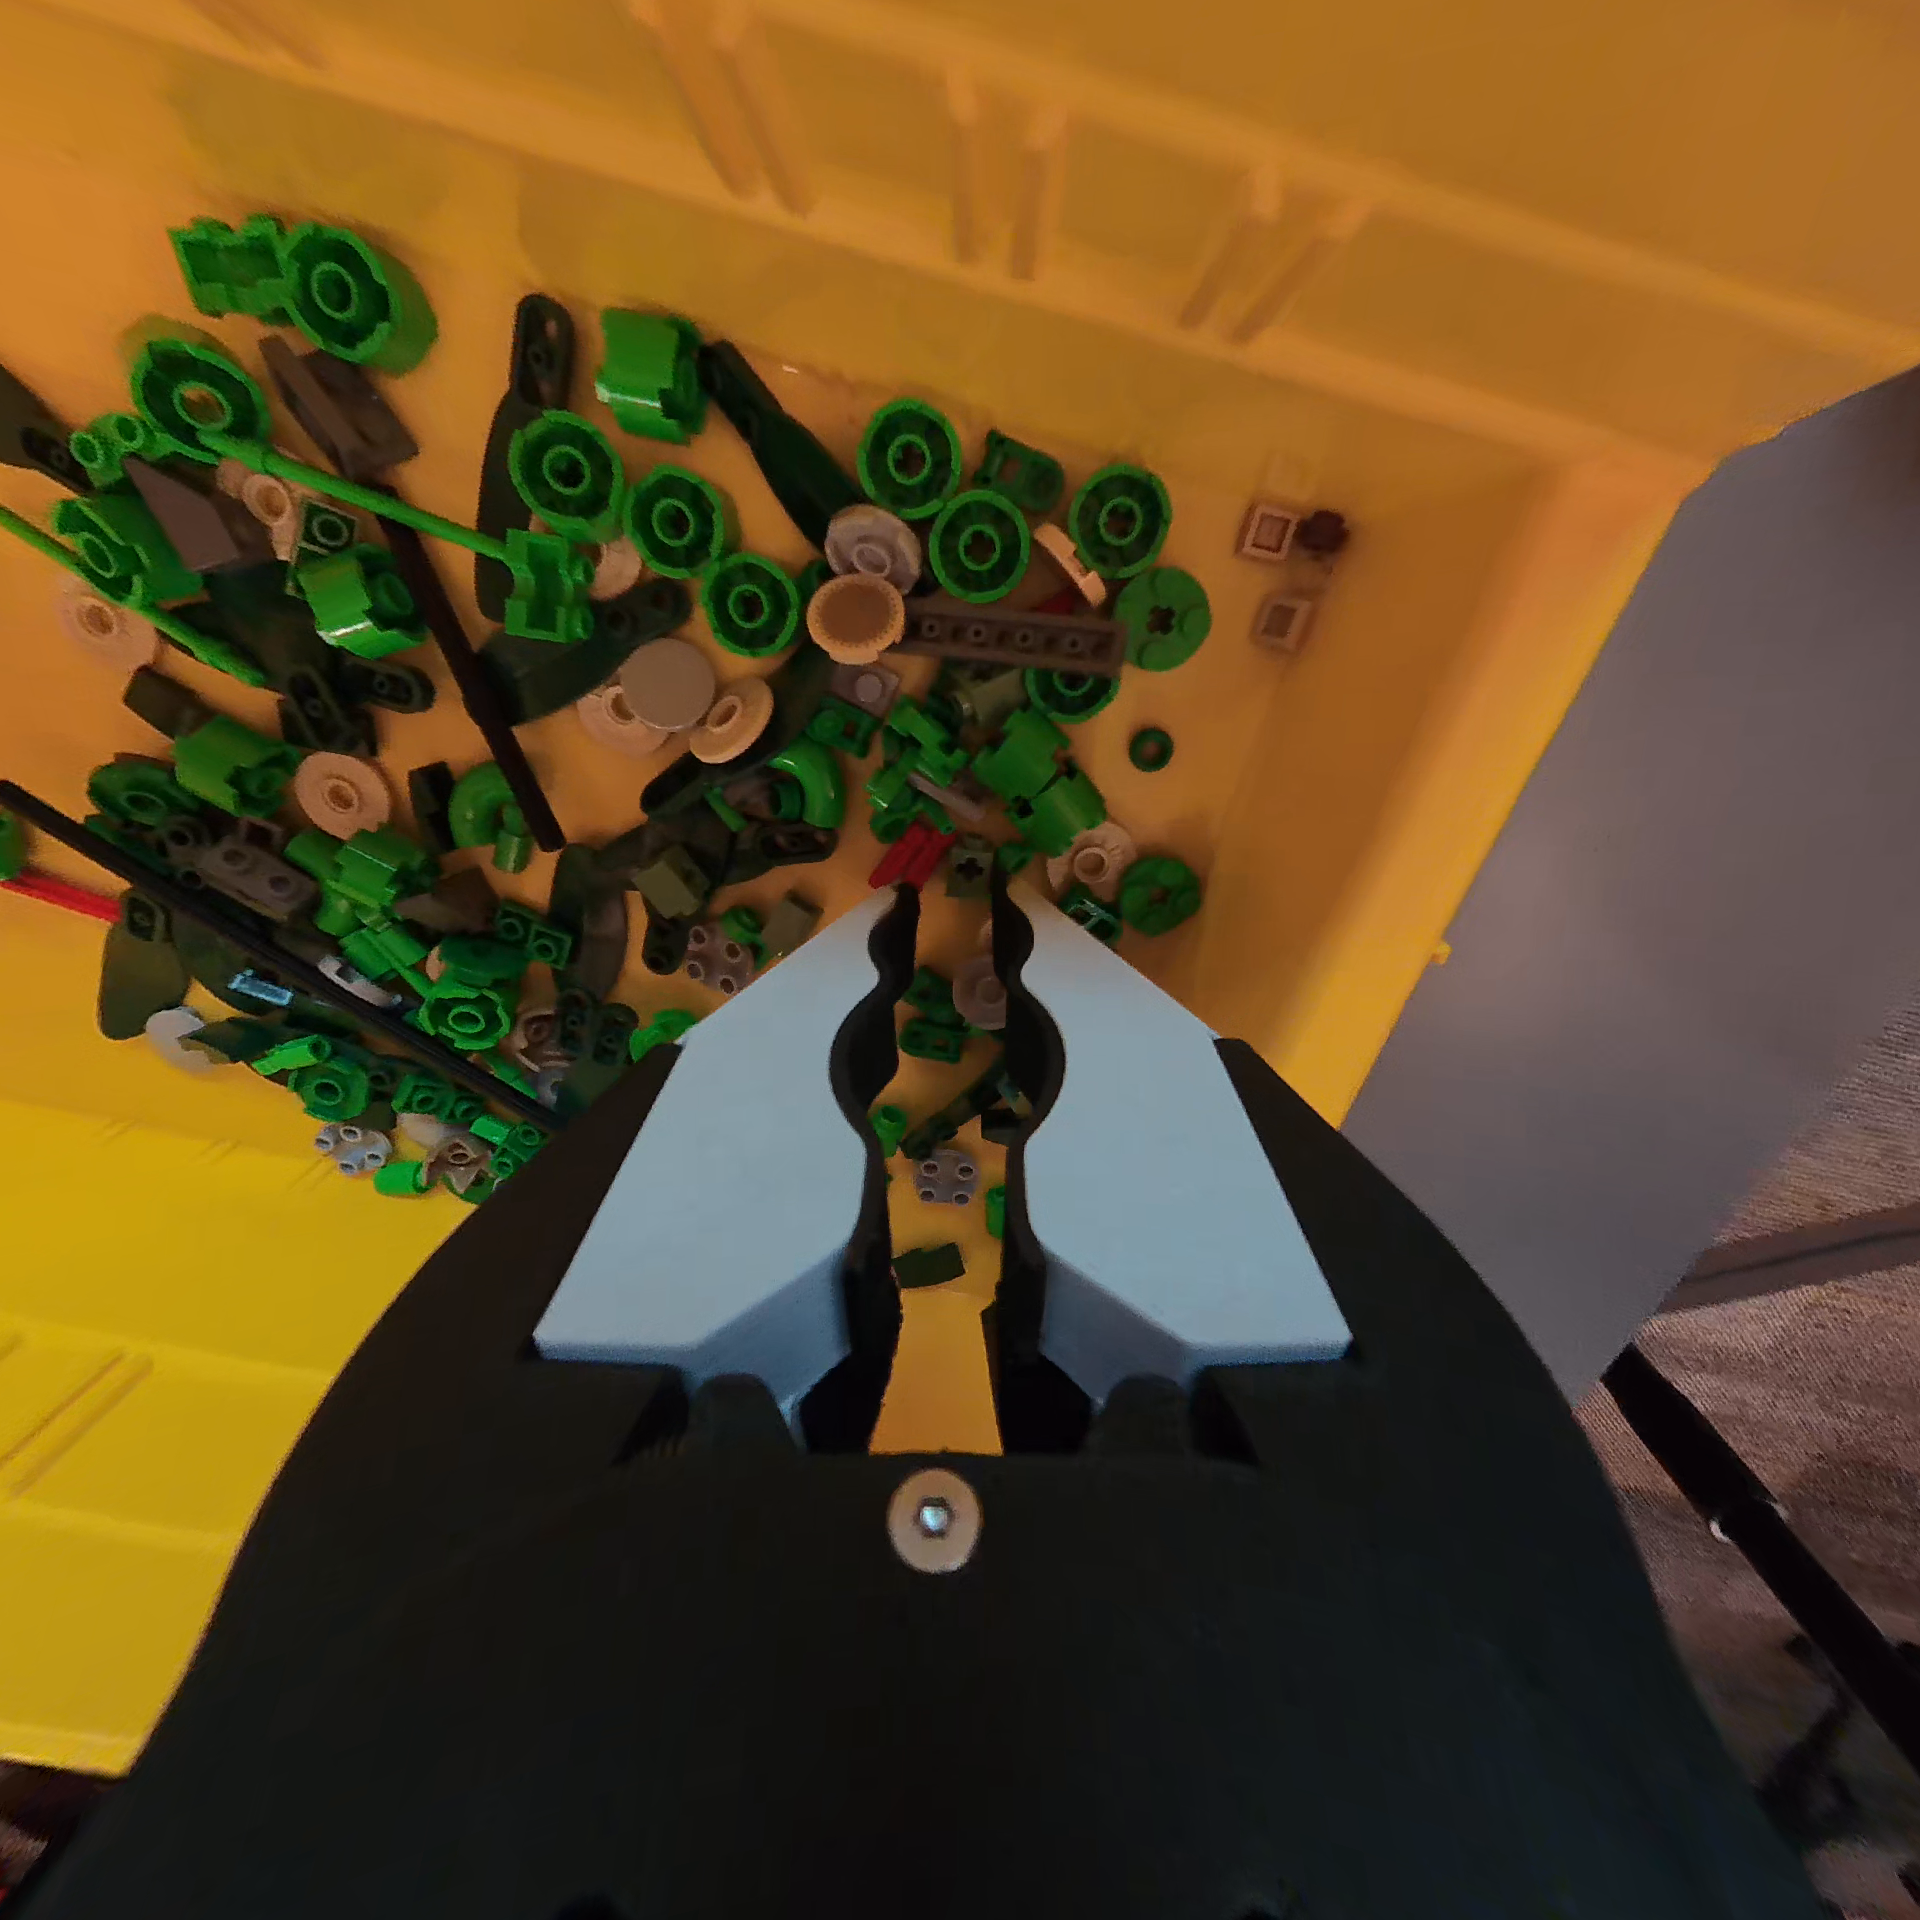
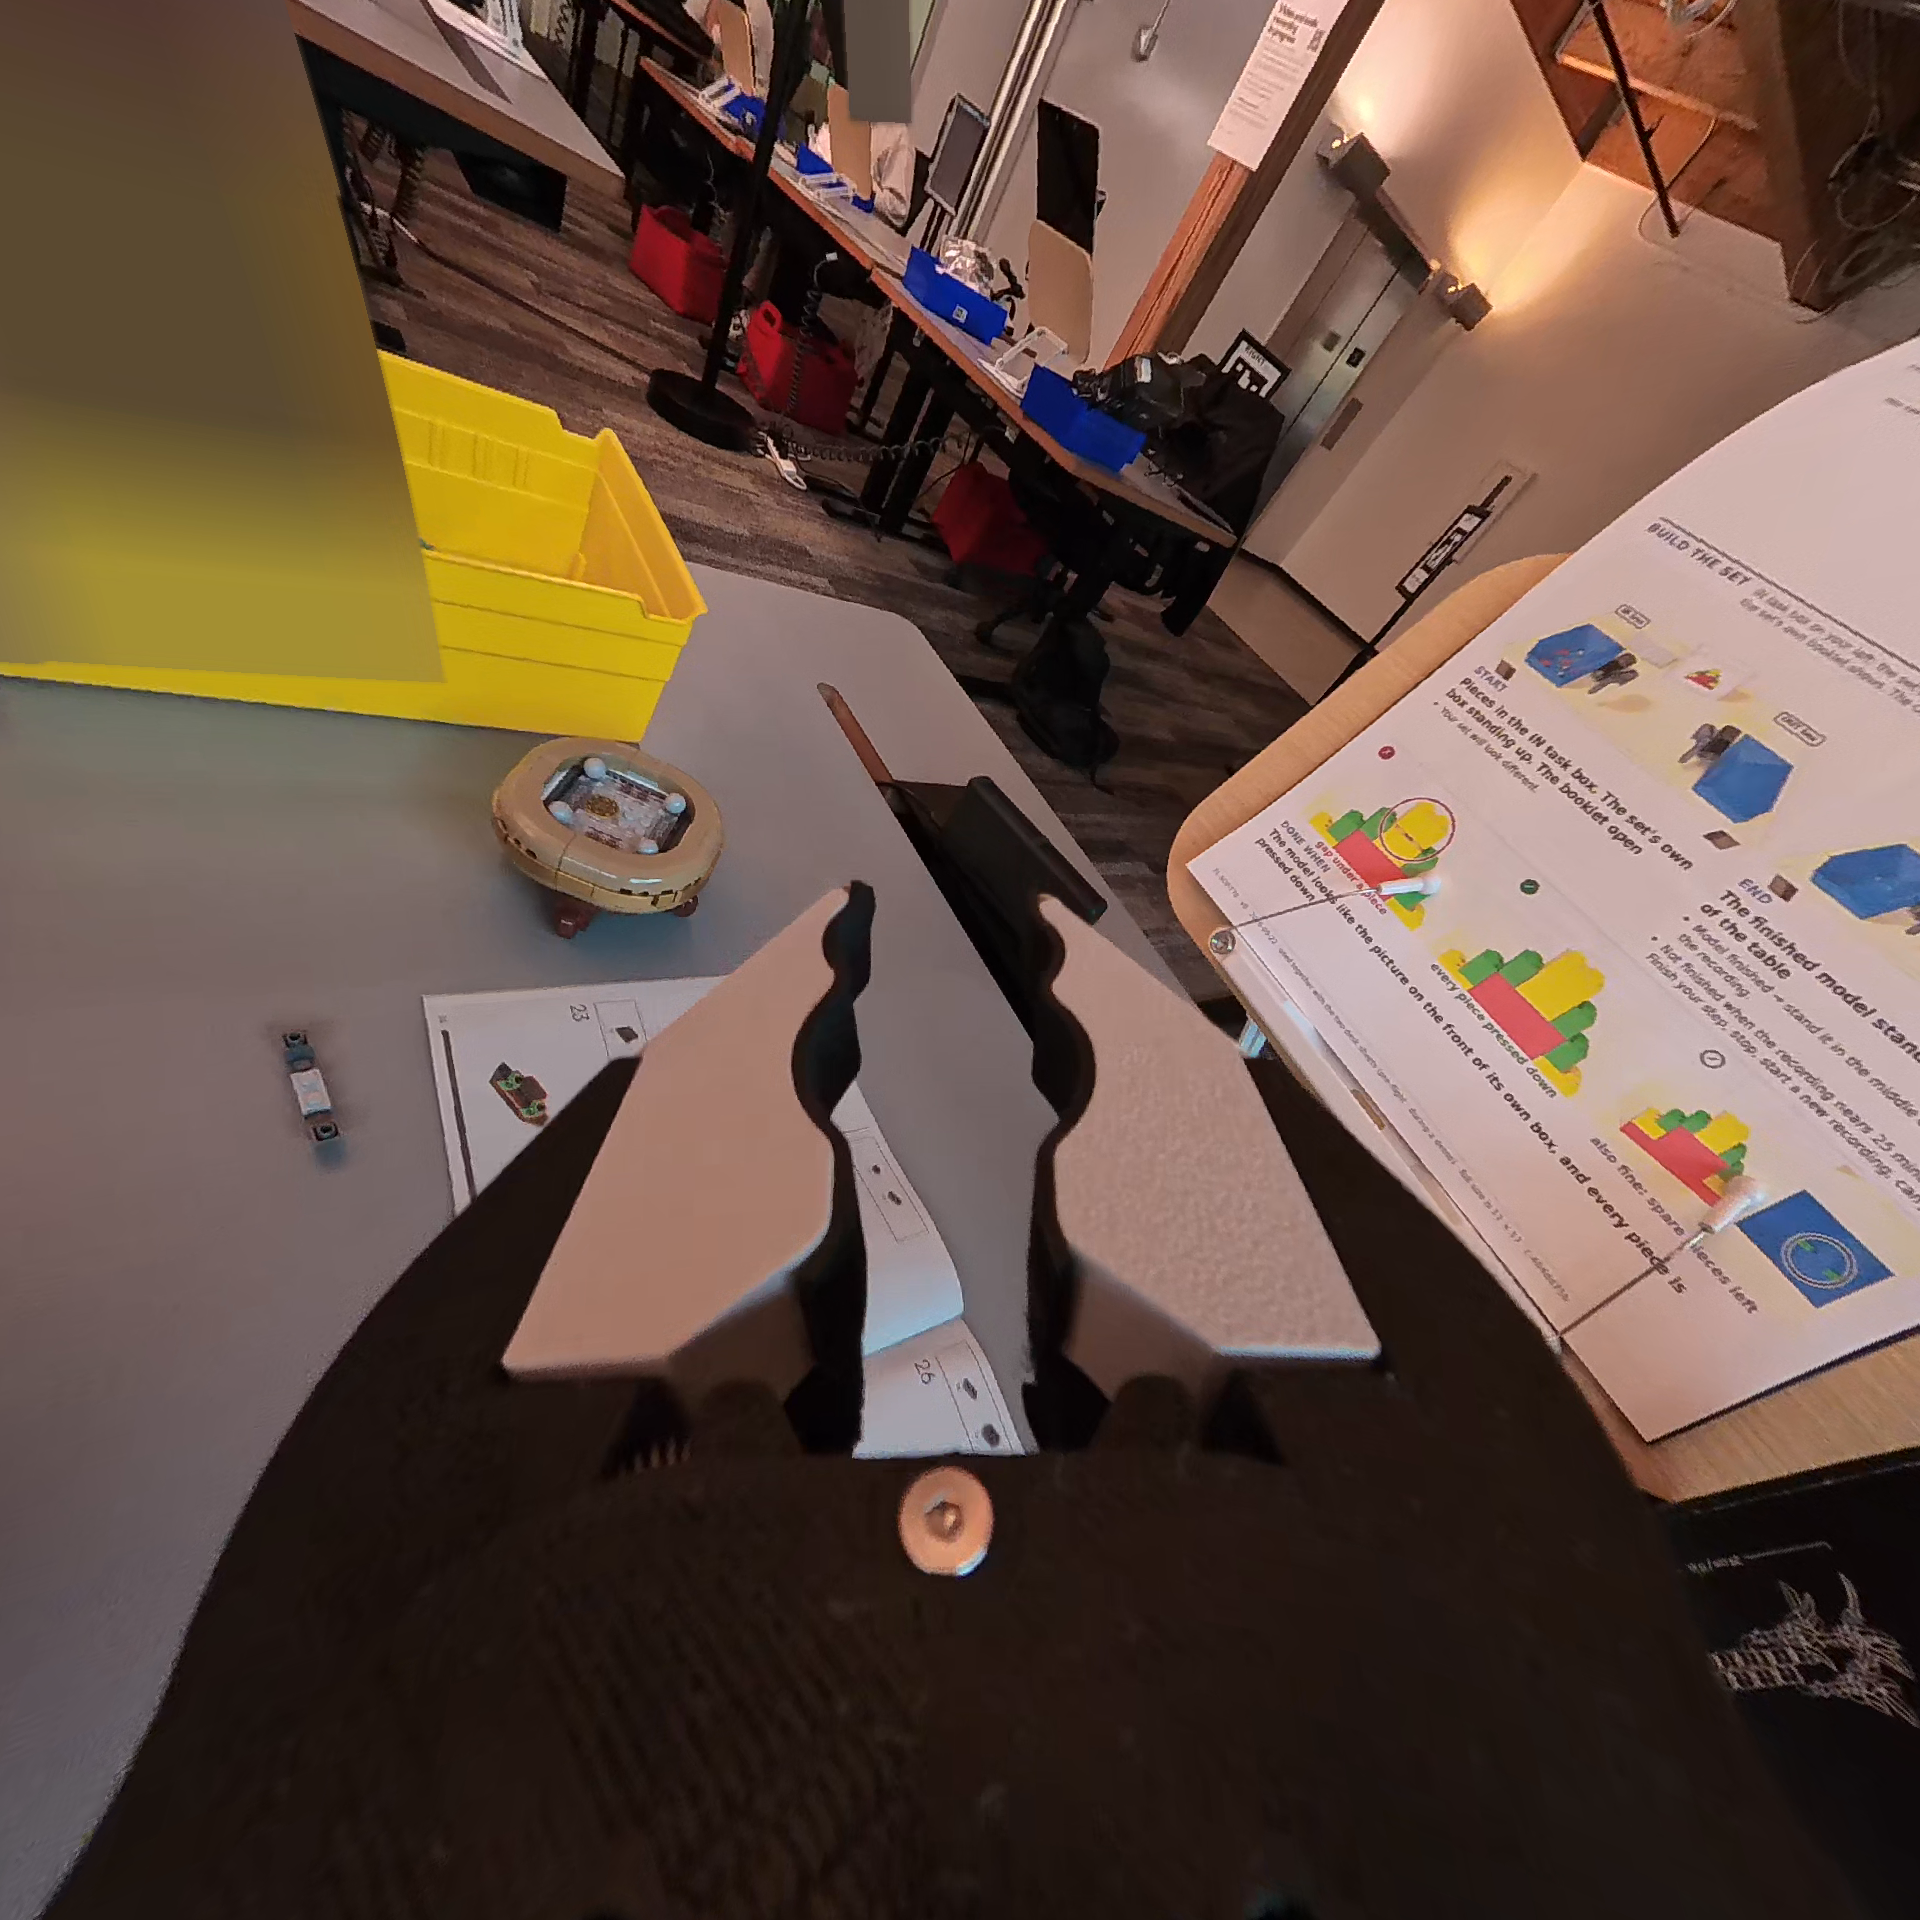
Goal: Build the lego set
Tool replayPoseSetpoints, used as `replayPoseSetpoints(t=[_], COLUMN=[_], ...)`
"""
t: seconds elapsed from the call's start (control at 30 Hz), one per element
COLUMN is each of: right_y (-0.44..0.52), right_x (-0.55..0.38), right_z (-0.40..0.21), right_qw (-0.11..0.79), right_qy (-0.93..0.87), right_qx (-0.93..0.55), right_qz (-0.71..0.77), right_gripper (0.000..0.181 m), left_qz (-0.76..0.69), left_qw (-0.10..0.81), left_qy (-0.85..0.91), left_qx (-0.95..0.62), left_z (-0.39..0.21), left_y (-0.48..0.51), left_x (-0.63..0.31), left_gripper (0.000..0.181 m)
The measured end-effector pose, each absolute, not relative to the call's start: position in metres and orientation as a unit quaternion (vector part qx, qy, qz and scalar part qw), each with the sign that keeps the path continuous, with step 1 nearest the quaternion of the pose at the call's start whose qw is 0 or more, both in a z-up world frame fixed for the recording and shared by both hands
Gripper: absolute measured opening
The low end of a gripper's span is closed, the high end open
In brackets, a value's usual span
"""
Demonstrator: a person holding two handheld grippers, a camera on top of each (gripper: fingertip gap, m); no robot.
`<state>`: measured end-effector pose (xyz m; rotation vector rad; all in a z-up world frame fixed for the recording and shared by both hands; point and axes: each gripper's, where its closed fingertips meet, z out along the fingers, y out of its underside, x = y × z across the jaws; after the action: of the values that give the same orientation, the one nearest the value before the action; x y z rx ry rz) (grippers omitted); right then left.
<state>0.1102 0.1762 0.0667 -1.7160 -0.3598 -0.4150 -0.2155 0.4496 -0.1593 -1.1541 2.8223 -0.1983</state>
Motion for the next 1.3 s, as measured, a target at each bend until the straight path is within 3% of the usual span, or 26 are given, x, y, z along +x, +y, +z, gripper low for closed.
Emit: replayPoseSetpoints(t=[0.3, 0.6, 0.8, 1.1, 1.3], right_y=[0.173, 0.173, 0.176, 0.189, 0.215], right_x=[0.121, 0.128, 0.128, 0.115, 0.059], right_z=[0.058, 0.049, 0.04, 0.037, 0.05], right_qw=[0.609, 0.597, 0.58, 0.592, 0.639], right_qy=[-0.146, -0.142, -0.148, -0.159, -0.21], right_qx=[-0.759, -0.769, -0.779, -0.773, -0.732], right_qz=[-0.18, -0.18, -0.187, -0.162, -0.104], right_gripper=[0.027, 0.027, 0.027, 0.027, 0.027], left_qz=[-0.074, -0.057, -0.06, -0.23, -0.342], left_qw=[0.006, 0.038, 0.138, 0.381, 0.376], left_qy=[0.921, 0.916, 0.889, 0.778, 0.739], left_qx=[-0.383, -0.396, -0.433, -0.443, -0.442], left_z=[-0.162, -0.155, -0.129, -0.027, 0.001], left_y=[0.449, 0.464, 0.483, 0.449, 0.384], left_x=[-0.215, -0.212, -0.197, -0.157, -0.139], left_gripper=[0.007, 0.006, 0.006, 0.006, 0.006])
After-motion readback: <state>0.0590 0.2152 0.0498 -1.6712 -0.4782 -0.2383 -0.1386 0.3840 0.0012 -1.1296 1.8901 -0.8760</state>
